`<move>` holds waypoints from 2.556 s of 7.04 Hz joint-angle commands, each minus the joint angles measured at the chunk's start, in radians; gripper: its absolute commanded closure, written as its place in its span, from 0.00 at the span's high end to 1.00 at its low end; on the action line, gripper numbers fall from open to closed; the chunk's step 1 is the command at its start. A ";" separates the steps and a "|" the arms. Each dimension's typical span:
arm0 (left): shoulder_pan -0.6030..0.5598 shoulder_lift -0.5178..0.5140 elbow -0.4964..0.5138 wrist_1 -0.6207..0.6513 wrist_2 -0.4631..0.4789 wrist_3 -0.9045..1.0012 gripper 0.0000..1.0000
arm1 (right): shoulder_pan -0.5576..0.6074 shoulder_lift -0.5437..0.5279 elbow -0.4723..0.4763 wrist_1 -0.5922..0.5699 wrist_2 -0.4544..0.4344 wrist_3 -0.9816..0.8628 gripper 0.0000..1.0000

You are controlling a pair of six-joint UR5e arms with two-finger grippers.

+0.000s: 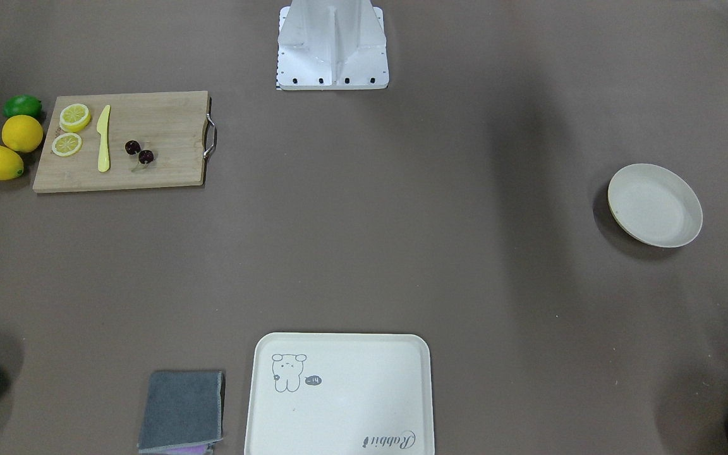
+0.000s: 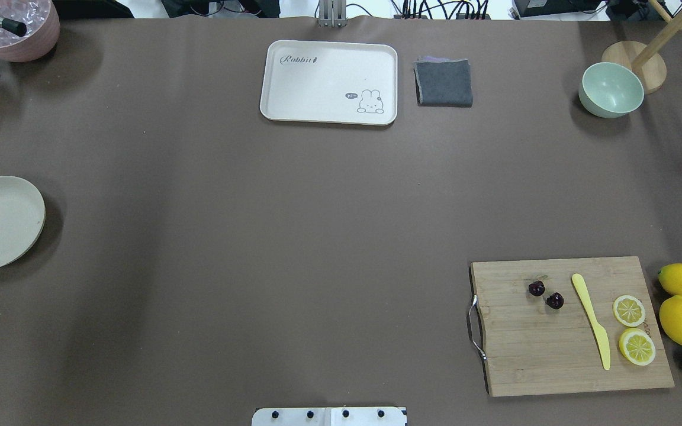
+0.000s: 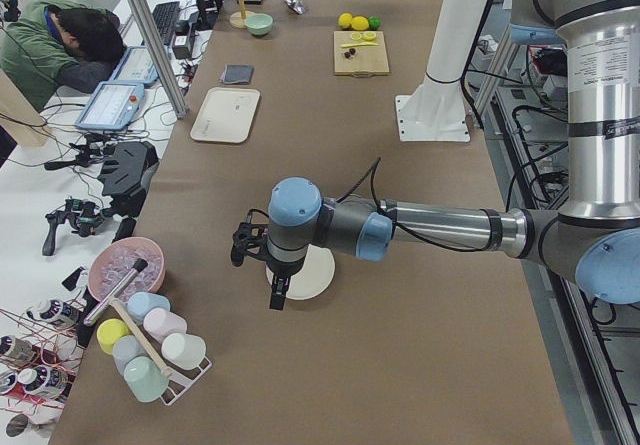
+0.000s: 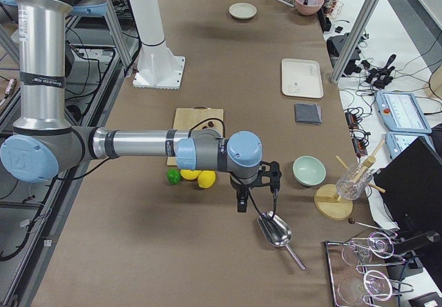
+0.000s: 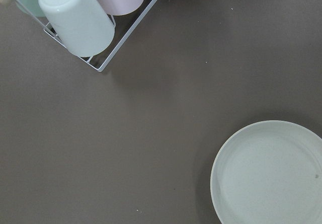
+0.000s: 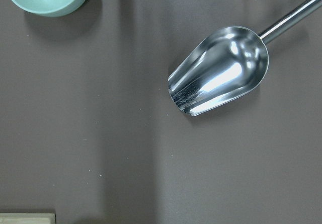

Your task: Place red cherry on plate

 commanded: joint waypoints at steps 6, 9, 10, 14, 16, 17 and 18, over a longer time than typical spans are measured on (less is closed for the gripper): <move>0.000 0.002 -0.001 -0.002 0.001 0.000 0.98 | 0.000 -0.006 0.007 0.000 0.002 0.000 1.00; 0.001 0.002 0.007 -0.002 -0.001 0.000 0.98 | 0.000 -0.009 0.016 0.000 0.004 0.002 1.00; 0.001 0.000 0.009 -0.002 0.001 0.000 0.98 | 0.000 -0.011 0.016 0.000 0.004 0.002 1.00; 0.001 0.002 0.015 -0.003 0.001 0.000 0.98 | 0.000 -0.011 0.017 0.000 0.005 0.002 1.00; 0.001 0.000 0.021 -0.005 0.001 0.000 0.98 | 0.000 -0.012 0.022 0.000 0.006 0.000 1.00; 0.001 0.000 0.021 -0.005 -0.001 0.000 0.98 | 0.000 -0.012 0.022 0.000 0.006 0.002 1.00; 0.004 -0.002 0.018 -0.009 -0.001 0.003 0.98 | 0.000 -0.012 0.026 0.000 0.006 0.002 1.00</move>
